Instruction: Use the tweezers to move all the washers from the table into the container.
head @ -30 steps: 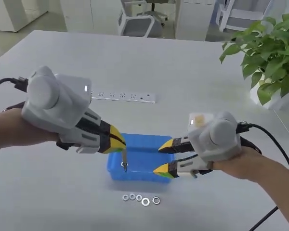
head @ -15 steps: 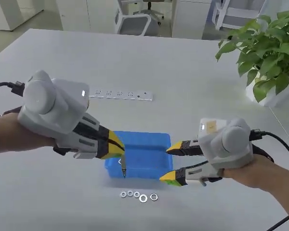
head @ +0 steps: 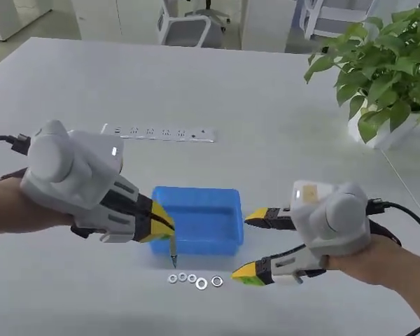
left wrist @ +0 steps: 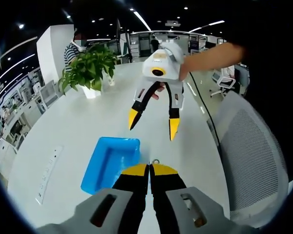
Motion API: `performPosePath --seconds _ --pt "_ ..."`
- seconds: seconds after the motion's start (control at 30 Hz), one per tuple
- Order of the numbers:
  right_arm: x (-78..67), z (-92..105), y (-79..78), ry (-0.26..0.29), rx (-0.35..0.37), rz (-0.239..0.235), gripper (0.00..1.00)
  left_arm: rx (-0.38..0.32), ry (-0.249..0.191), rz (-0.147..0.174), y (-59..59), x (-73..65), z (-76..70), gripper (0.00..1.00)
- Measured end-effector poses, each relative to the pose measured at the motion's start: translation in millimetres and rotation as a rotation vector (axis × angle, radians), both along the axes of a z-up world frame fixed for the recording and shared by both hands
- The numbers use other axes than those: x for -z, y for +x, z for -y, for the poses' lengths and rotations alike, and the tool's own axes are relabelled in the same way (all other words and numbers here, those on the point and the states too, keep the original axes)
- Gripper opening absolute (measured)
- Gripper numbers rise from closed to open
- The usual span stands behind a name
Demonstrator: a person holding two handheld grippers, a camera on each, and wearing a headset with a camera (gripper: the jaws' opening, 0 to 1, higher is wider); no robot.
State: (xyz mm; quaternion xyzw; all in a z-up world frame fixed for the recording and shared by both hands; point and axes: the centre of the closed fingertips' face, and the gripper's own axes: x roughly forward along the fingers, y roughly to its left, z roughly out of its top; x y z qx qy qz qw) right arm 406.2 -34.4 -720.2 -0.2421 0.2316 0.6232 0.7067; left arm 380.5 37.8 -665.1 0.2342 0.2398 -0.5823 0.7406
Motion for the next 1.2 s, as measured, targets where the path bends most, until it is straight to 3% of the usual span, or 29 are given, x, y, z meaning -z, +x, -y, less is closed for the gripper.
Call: performPosePath --seconds 0.17,0.6,1.2 --pt "2.5 1.2 -1.0 0.009 0.011 0.0 0.67 0.002 -0.004 -0.01 -2.6 5.9 -0.4 0.05" --pt "11.1 5.0 -7.1 -0.007 0.015 -0.013 0.67 0.016 0.022 -0.021 -6.7 24.5 -2.7 0.05" --pt "14.7 4.0 -12.3 -0.006 0.017 -0.031 0.66 0.016 0.006 -0.023 -5.0 27.8 -0.5 0.05"
